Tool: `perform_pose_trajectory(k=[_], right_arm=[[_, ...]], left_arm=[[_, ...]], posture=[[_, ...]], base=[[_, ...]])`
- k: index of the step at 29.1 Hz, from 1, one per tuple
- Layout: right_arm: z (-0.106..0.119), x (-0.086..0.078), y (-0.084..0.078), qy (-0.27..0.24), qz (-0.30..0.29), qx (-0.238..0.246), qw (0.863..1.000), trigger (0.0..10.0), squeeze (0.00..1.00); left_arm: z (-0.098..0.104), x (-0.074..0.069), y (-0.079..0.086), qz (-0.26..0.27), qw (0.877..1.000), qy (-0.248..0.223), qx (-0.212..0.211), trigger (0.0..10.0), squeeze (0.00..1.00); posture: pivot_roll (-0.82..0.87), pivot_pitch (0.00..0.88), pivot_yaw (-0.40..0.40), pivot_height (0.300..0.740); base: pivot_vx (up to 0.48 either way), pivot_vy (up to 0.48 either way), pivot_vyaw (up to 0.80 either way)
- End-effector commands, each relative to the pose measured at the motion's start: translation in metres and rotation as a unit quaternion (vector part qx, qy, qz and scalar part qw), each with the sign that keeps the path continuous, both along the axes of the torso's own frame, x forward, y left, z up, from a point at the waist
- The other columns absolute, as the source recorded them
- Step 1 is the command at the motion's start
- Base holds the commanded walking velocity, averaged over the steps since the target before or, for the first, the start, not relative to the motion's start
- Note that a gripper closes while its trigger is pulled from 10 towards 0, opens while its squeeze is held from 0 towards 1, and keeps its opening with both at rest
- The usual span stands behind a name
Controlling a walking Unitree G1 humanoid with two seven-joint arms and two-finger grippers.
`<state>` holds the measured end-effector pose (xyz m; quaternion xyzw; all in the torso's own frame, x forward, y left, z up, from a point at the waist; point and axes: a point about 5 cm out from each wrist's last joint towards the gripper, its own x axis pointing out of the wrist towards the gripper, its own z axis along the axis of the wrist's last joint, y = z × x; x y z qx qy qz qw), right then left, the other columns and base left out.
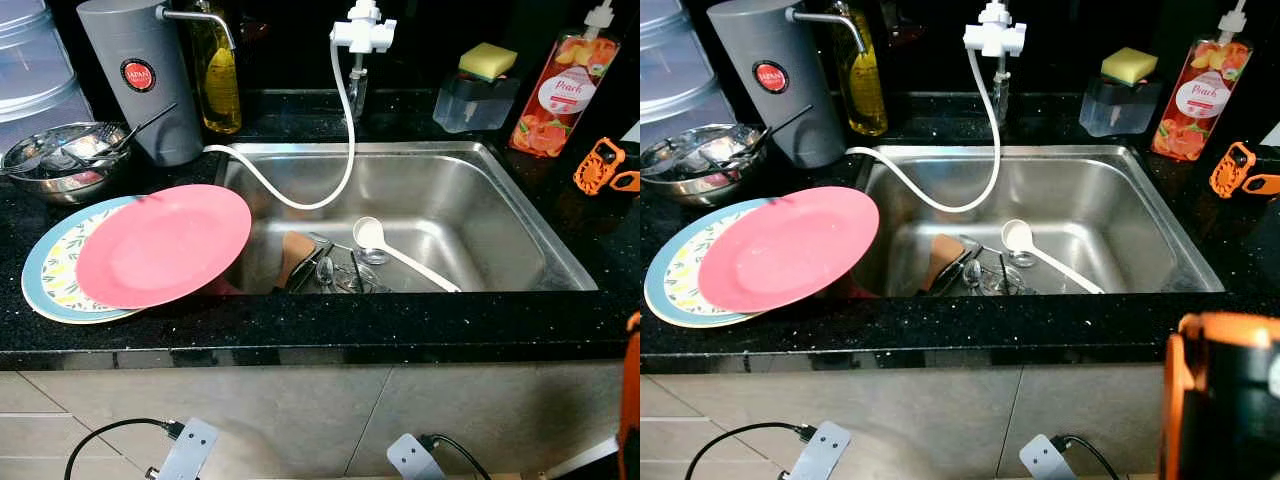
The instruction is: Kitchen organization
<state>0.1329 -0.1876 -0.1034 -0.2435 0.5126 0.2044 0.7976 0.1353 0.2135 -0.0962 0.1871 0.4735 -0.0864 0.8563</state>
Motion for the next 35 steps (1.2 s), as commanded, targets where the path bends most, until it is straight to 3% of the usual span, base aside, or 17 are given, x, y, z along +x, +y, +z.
perform_pose_trajectory(k=[1, 35], right_arm=[[-0.0023, -0.0067, 0.0005, 0.014, 0.004, 0.001, 1.000, 10.0, 0.00], [-0.0014, -0.0028, 0.0019, 0.011, 0.009, 0.000, 1.000, 10.0, 0.00]], left_arm=[[-0.0002, -0.0029, 0.0038, -0.003, 1.000, 0.003, 0.005, 10.0, 0.00], [0.0001, 0.0009, 0.0010, -0.003, 1.000, 0.003, 0.006, 10.0, 0.00]], posture=[[0.15, 0.000, -0.013, 0.740], [0.15, 0.000, -0.012, 0.740]], base=[[0.000, 0.000, 0.00], [0.000, 0.000, 0.00]])
